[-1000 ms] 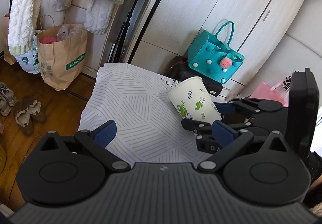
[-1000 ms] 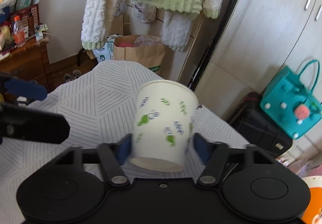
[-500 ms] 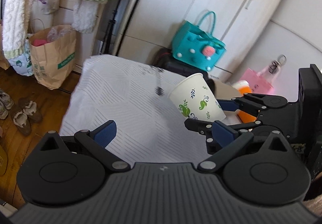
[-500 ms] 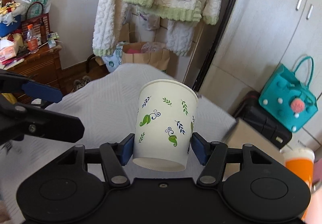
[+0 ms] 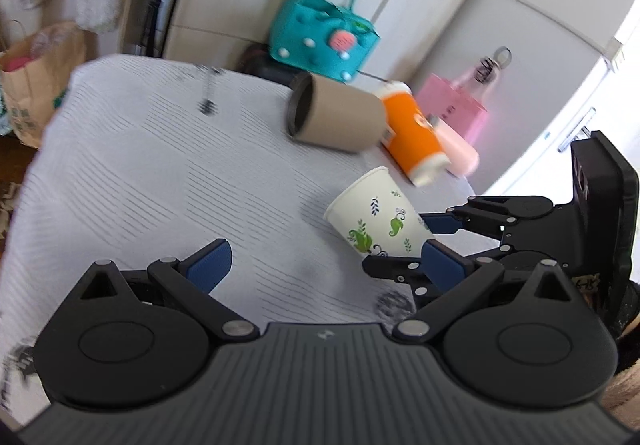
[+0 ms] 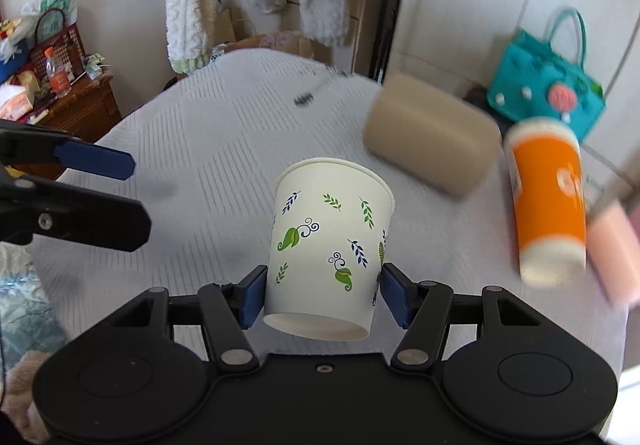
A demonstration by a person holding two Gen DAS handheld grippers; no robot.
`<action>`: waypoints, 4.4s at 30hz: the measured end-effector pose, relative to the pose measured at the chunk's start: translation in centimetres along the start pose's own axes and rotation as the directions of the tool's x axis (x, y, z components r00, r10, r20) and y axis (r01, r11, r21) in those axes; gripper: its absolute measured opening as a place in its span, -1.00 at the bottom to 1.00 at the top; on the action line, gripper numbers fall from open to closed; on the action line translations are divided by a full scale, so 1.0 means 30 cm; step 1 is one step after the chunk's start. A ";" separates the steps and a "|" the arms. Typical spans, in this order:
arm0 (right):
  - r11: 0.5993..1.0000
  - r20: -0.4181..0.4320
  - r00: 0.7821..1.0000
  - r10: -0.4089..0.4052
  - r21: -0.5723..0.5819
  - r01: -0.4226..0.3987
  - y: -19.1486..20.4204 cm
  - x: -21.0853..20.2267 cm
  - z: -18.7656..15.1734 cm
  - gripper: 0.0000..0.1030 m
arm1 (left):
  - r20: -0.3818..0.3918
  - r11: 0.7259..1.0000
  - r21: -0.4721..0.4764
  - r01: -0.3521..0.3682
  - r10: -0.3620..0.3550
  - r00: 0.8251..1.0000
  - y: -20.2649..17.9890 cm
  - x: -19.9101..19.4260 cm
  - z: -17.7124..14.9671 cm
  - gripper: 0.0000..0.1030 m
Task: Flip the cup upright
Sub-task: 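Lift the white cup with the right gripper and rotate it upright, then lower the upright white cup onto the cloth with the right gripper, then open the right gripper and withdraw it from the cup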
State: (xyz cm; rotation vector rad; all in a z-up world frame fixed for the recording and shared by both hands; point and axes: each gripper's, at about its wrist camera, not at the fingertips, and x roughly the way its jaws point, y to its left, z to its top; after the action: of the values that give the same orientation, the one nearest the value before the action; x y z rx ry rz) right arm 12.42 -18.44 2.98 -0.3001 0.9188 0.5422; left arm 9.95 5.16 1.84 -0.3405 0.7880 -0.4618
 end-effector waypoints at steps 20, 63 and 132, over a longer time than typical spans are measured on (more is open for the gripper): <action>0.995 0.045 0.994 0.104 -0.003 -0.104 -0.097 -0.052 -0.109 0.66 | -0.132 0.999 -0.005 0.046 -0.046 0.990 -0.122 0.178 -0.010 1.00; 0.983 0.400 0.914 0.071 -0.184 0.004 -0.094 0.015 -0.141 0.27 | 0.181 0.954 0.286 -0.095 0.043 0.982 -0.239 0.237 -0.022 0.14; 0.931 0.551 0.762 -0.340 0.312 0.190 0.088 -0.371 -0.551 1.00 | 0.351 0.891 0.224 -0.394 0.303 0.886 -0.332 -0.208 -0.356 1.00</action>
State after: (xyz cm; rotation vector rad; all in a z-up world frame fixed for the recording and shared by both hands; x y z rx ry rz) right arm -5.53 -27.48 2.44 -0.0242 0.3010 0.2239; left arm -4.46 -1.36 3.07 0.0129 0.4517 -0.1668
